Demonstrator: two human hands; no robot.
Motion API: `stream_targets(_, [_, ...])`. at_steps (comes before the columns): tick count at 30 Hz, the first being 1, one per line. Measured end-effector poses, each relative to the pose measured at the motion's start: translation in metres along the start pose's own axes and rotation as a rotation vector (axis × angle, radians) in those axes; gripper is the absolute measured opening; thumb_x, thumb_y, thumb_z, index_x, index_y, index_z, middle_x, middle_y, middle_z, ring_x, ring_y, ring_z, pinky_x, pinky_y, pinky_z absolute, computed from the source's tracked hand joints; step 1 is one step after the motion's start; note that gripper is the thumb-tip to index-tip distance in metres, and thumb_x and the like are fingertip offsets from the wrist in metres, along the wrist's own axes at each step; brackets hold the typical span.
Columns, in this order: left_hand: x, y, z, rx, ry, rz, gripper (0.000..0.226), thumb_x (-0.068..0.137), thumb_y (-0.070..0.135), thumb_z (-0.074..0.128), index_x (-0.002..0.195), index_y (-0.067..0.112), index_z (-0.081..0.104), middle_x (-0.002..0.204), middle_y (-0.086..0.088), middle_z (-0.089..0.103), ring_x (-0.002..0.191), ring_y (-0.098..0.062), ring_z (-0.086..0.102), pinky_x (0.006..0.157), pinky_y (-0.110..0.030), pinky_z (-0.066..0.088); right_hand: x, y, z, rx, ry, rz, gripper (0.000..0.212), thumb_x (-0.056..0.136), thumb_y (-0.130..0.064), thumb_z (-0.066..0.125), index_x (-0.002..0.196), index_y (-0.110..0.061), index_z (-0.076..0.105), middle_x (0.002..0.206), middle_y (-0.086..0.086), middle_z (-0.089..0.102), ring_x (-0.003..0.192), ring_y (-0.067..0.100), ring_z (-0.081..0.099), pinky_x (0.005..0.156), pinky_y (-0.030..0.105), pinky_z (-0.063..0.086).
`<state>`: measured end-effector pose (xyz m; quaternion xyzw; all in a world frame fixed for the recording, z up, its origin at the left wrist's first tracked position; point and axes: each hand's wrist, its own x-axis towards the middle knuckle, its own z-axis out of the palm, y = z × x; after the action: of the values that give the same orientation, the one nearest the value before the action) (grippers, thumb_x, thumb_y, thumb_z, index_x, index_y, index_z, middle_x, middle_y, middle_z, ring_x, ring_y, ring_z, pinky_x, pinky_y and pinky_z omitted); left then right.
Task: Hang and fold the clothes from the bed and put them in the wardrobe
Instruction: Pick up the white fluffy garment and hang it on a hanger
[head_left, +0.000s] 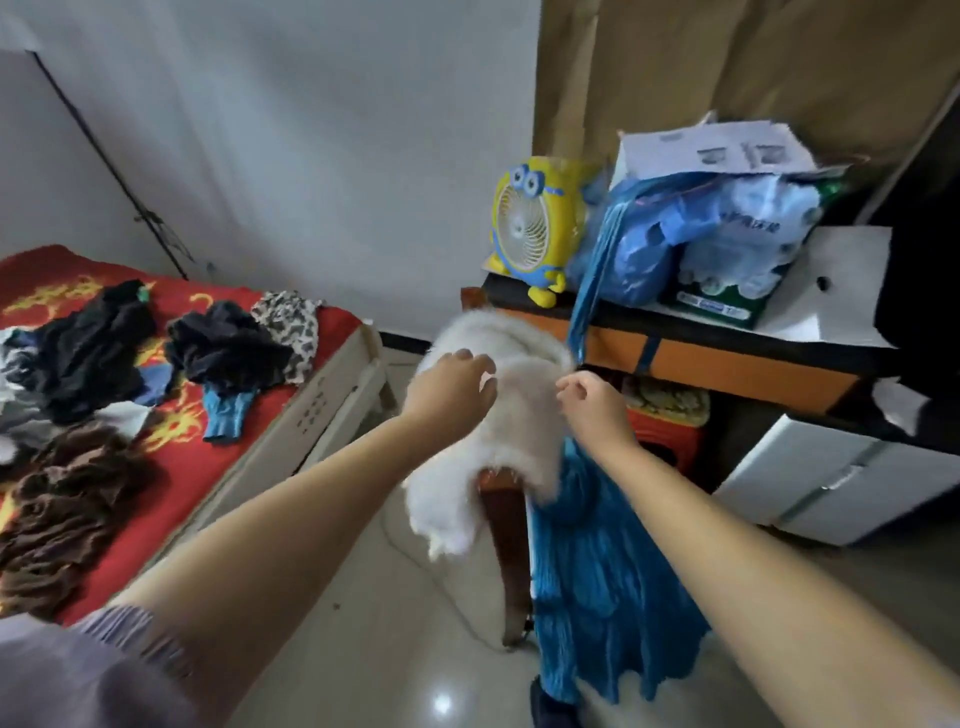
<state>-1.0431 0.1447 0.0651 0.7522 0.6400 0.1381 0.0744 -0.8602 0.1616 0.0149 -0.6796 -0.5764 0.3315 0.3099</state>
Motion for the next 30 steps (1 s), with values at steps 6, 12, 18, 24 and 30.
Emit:
stream_targets(6, [0.085,0.052,0.037,0.319,-0.122,0.343,0.043,0.094,0.038,0.046,0.134,0.021,0.045,0.136,-0.006,0.045,0.128,-0.026,0.037,0.107,-0.042,0.027,0.028,0.088,0.024,0.553,-0.045,0.720,0.022,0.101,-0.017,0.038,0.109,-0.009,0.057,0.091,0.011,0.057,0.066,0.019,0.054,0.055,0.029,0.044])
stream_targets(12, [0.140,0.059,0.078,0.646,-0.396,0.260,0.079,0.086,0.061,0.048,0.149,0.021,0.022,0.143,-0.011,0.037,0.138,-0.032,0.025,0.111,-0.064,0.004,0.036,0.119,0.082,1.052,-0.533,1.085,0.078,0.081,-0.078,0.040,0.099,-0.006,0.064,0.100,0.019,0.066,0.084,0.028,0.063,0.081,0.042,0.053])
stream_targets(18, [0.146,0.048,0.089,0.617,-0.317,0.219,0.029,0.088,0.032,0.048,0.114,0.019,0.054,0.109,-0.003,0.063,0.107,-0.025,0.053,0.097,-0.045,0.030,0.082,0.090,0.093,1.251,-0.249,0.949,0.050,0.097,-0.057,0.037,0.099,-0.013,0.061,0.077,0.008,0.068,0.073,0.021,0.062,0.059,0.028,0.054])
stream_targets(24, [0.138,0.019,0.055,0.100,0.028,0.011,0.019,0.084,0.029,0.053,0.099,0.018,0.050,0.091,-0.001,0.062,0.092,-0.028,0.057,0.077,-0.035,0.032,0.136,0.046,0.042,1.327,-0.359,0.617,0.043,0.099,-0.045,0.041,0.116,-0.012,0.063,0.102,0.013,0.070,0.089,0.026,0.068,0.067,0.030,0.056])
stream_targets(30, [0.077,-0.019,-0.005,-0.558,0.264,-0.347,0.018,0.083,0.019,0.065,0.089,0.033,0.054,0.055,0.006,0.049,0.046,-0.005,0.043,0.048,-0.027,0.039,0.130,-0.070,0.011,1.315,-0.631,0.258,0.034,0.095,-0.030,0.044,0.086,-0.018,0.074,0.083,0.007,0.072,0.078,0.020,0.069,0.069,0.029,0.057])
